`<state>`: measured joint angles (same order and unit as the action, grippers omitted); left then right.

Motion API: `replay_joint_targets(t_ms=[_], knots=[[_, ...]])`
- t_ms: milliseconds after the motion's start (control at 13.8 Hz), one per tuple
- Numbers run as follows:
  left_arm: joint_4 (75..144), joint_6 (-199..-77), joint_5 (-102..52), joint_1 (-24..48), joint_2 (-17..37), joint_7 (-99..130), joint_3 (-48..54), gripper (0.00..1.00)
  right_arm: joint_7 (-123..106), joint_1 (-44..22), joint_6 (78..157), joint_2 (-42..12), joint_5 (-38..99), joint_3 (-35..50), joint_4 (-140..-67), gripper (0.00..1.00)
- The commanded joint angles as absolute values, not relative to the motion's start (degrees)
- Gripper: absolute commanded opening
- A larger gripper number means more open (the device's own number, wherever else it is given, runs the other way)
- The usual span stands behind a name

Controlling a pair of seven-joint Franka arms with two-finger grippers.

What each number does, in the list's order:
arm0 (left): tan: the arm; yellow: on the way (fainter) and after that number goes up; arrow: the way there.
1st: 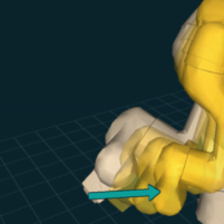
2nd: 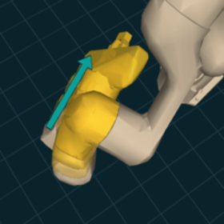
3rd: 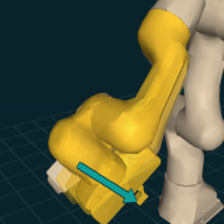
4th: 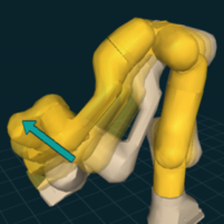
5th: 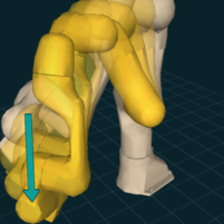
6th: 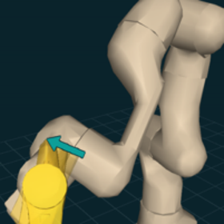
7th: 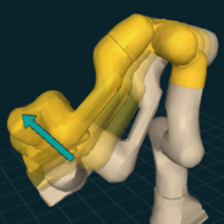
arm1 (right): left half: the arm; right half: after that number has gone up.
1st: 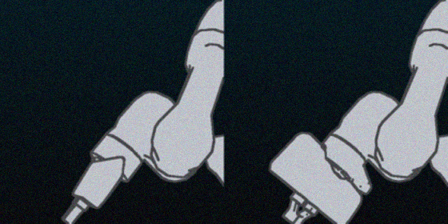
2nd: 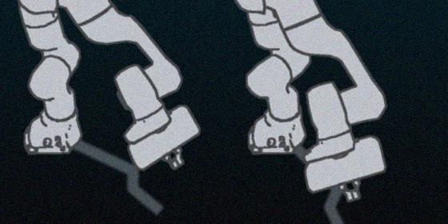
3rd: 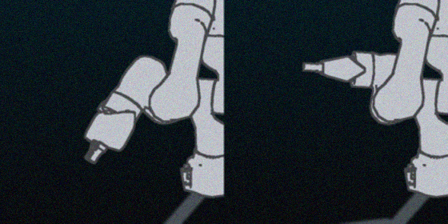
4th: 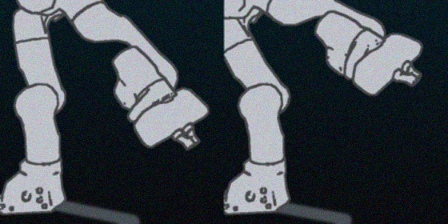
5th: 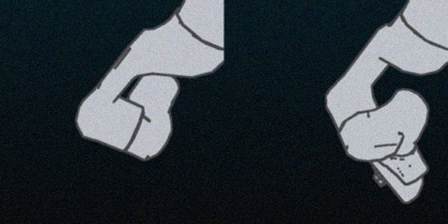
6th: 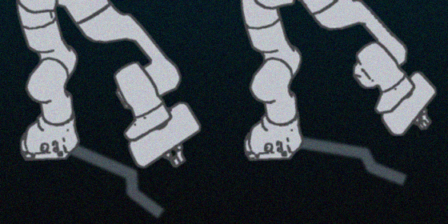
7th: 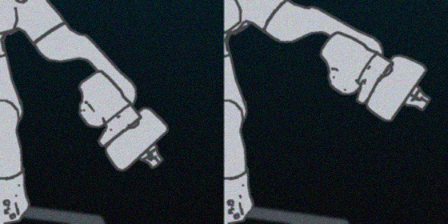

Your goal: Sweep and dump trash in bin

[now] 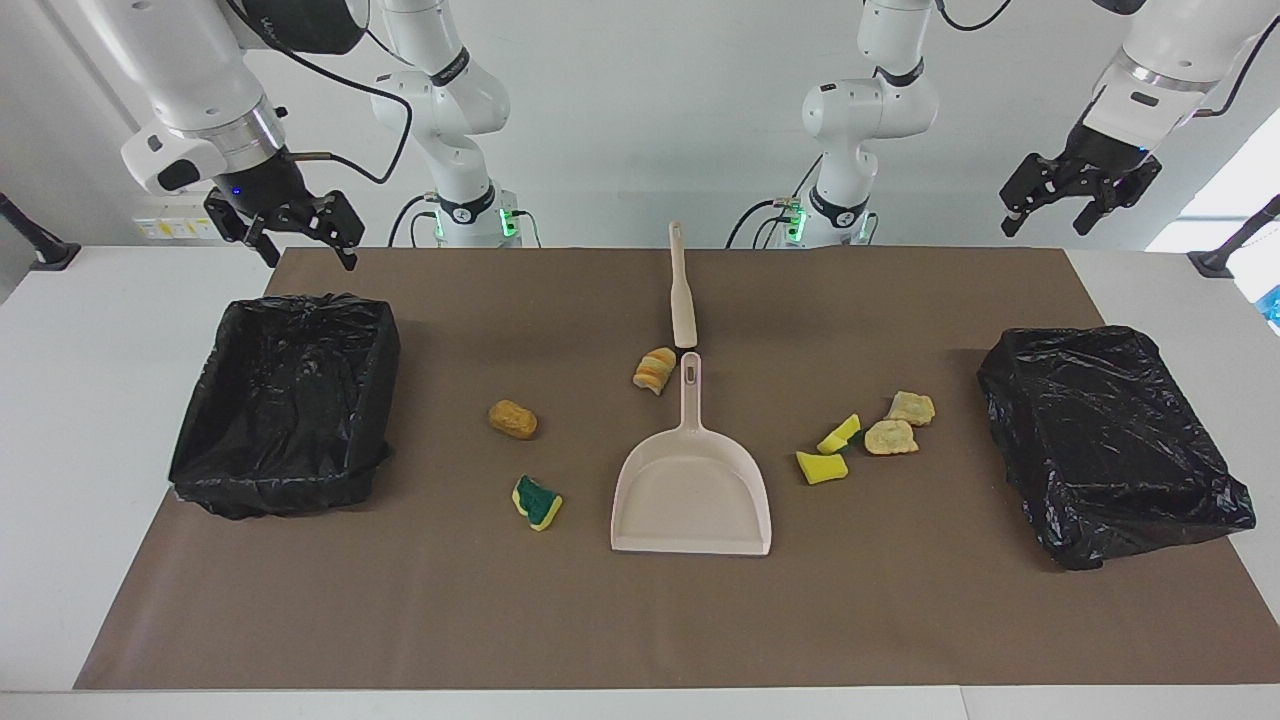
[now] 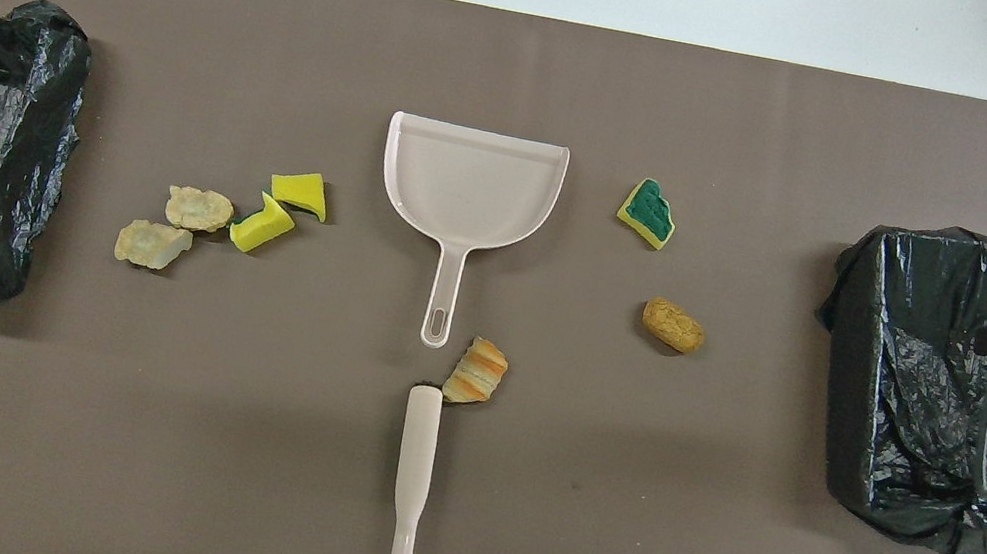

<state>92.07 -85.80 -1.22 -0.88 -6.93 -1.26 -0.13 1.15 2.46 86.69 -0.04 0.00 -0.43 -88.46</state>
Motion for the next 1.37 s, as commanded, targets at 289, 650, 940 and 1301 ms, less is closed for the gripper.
replay_joint_targets(t_ms=[289,650,940,1301], knots=[[93.60,-86.57,-1.67,-0.18,-8.17,-1.40,-0.62,1.00,2.02,2.55,86.31,0.88,1.05,0.00,-89.29,1.00],[93.60,-86.92,-1.67,-0.26,-8.17,-1.14,-0.70,1.00,1.58,2.55,86.22,1.23,1.05,0.00,-89.82,1.00],[94.48,-86.48,-1.67,-0.09,-8.78,-0.88,-0.62,1.00,1.50,2.55,86.31,1.23,1.05,0.00,-89.91,1.00],[94.75,-86.31,-1.67,0.97,-8.96,-0.70,-0.44,1.00,1.49,2.46,86.22,1.49,1.05,0.96,-90.26,1.00]])
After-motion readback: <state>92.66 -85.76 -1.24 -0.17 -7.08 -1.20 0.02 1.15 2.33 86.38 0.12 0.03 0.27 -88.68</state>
